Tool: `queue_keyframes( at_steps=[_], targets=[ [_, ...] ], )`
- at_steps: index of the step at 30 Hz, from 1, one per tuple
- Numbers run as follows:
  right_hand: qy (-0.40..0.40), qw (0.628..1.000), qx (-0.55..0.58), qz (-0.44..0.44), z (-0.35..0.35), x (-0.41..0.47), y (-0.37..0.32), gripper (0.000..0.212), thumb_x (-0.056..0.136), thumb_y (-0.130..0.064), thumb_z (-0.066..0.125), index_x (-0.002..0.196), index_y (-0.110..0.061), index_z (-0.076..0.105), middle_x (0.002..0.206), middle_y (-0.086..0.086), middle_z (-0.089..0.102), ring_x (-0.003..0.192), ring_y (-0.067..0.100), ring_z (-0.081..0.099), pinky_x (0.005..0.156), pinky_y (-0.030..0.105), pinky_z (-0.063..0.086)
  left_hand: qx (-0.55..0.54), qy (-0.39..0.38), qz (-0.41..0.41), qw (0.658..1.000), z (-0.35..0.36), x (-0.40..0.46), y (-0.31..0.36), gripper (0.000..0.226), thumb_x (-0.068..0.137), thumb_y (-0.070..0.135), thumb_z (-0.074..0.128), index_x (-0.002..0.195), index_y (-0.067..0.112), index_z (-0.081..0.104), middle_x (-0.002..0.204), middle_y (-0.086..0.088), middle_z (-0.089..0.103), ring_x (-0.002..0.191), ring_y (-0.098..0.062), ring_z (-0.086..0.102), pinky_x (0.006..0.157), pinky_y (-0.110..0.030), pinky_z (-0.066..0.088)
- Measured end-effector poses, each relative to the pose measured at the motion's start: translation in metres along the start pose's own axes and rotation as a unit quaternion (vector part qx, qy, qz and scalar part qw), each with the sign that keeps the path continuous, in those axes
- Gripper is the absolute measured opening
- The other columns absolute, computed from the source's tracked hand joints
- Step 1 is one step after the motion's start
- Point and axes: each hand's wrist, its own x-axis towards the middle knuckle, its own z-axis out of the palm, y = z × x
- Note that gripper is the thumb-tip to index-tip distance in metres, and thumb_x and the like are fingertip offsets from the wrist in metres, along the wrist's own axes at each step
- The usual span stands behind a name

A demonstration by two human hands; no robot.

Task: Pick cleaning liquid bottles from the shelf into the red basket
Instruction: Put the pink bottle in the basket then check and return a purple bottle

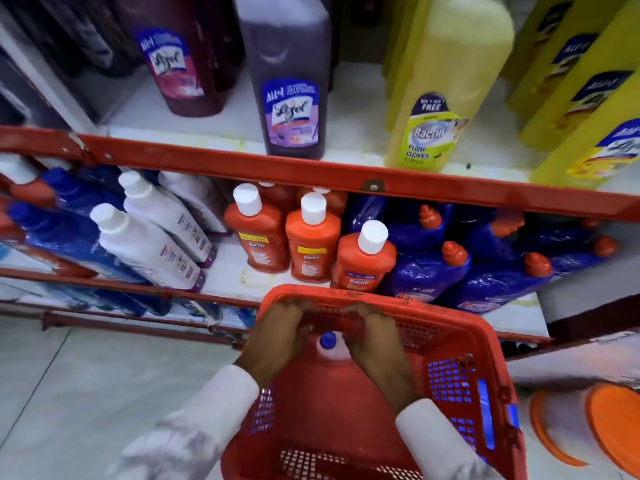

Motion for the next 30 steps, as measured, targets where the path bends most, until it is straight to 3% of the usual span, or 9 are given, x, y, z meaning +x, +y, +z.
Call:
queue_keyframes(
  at_steps=[4,7,10,13,15,20,25,30],
  targets=[
    [0.121,0.988,0.07,-0.069,-0.039,0.01,-0.065,0.025,0.076,-0.016,0.064,0.096,-0.03,0.069,0.094,-0.01,0.074,0.079,0.007,0.07,0.075,0.031,0.058,0.109,0.193,0.114,0.968,-0.086,-0.001,0.027,0.02,0.085,0.032,0.054,0.105,0.028,0.059,0.106,0.004,0.066,0.097,-0.02,0.06,0.081,-0.036,0.055],
    [0.216,0.964,0.079,-0.134,-0.062,0.025,-0.119,0.021,0.081,-0.016,0.066,0.095,-0.031,0.066,0.091,-0.014,0.07,0.079,0.006,0.067,0.075,0.033,0.057,0.125,0.321,0.171,0.923,-0.137,0.008,0.031,0.018,0.09,0.029,0.057,0.106,0.023,0.062,0.112,0.001,0.066,0.101,-0.023,0.059,0.089,-0.038,0.05],
    [0.299,0.932,0.085,-0.185,-0.077,0.049,-0.167,0.025,0.08,-0.013,0.066,0.099,-0.029,0.064,0.097,-0.009,0.066,0.086,0.016,0.067,0.078,0.039,0.057,0.146,0.365,0.144,0.908,-0.173,0.025,0.026,0.031,0.087,0.035,0.059,0.116,0.022,0.058,0.127,-0.002,0.06,0.115,-0.026,0.053,0.099,-0.041,0.043],
    [0.386,0.896,0.077,-0.204,-0.084,0.077,-0.208,0.036,0.078,-0.016,0.071,0.112,-0.018,0.058,0.112,0.0,0.06,0.105,0.021,0.057,0.094,0.032,0.049,0.15,0.37,0.11,0.911,-0.195,0.041,0.017,0.045,0.084,0.038,0.063,0.124,0.022,0.051,0.137,-0.005,0.052,0.124,-0.029,0.045,0.105,-0.048,0.038],
    [0.421,0.889,0.07,-0.167,-0.086,0.095,-0.231,0.055,0.077,-0.03,0.073,0.124,-0.014,0.05,0.123,0.007,0.054,0.115,0.022,0.048,0.1,0.025,0.038,0.173,0.354,0.081,0.915,-0.202,0.052,0.011,0.049,0.084,0.042,0.061,0.126,0.023,0.047,0.139,-0.007,0.049,0.127,-0.031,0.042,0.11,-0.055,0.034],
    [0.389,0.913,0.106,-0.06,-0.077,0.135,-0.265,0.1,0.066,-0.046,0.085,0.142,-0.008,0.032,0.142,0.015,0.047,0.13,0.033,0.045,0.108,0.047,0.043,0.229,0.295,0.067,0.925,-0.204,0.071,-0.002,0.042,0.082,0.047,0.054,0.118,0.026,0.049,0.127,-0.004,0.058,0.119,-0.03,0.047,0.111,-0.058,0.031],
    [0.388,0.897,0.206,-0.059,-0.079,0.156,-0.274,0.093,0.058,-0.03,0.092,0.131,-0.004,0.039,0.125,0.015,0.052,0.116,0.034,0.053,0.097,0.046,0.051,0.238,0.274,0.069,0.93,-0.207,0.073,-0.008,0.038,0.079,0.048,0.05,0.111,0.027,0.053,0.108,0.001,0.067,0.102,-0.026,0.056,0.106,-0.055,0.036],
    [0.406,0.871,0.268,-0.073,-0.089,0.153,-0.276,0.089,0.054,-0.033,0.088,0.126,-0.009,0.04,0.117,0.008,0.055,0.105,0.027,0.058,0.076,0.024,0.049,0.248,0.26,0.076,0.93,-0.209,0.069,-0.011,0.039,0.079,0.047,0.051,0.112,0.027,0.052,0.109,0.001,0.067,0.102,-0.026,0.056,0.103,-0.053,0.04]
  ],
)
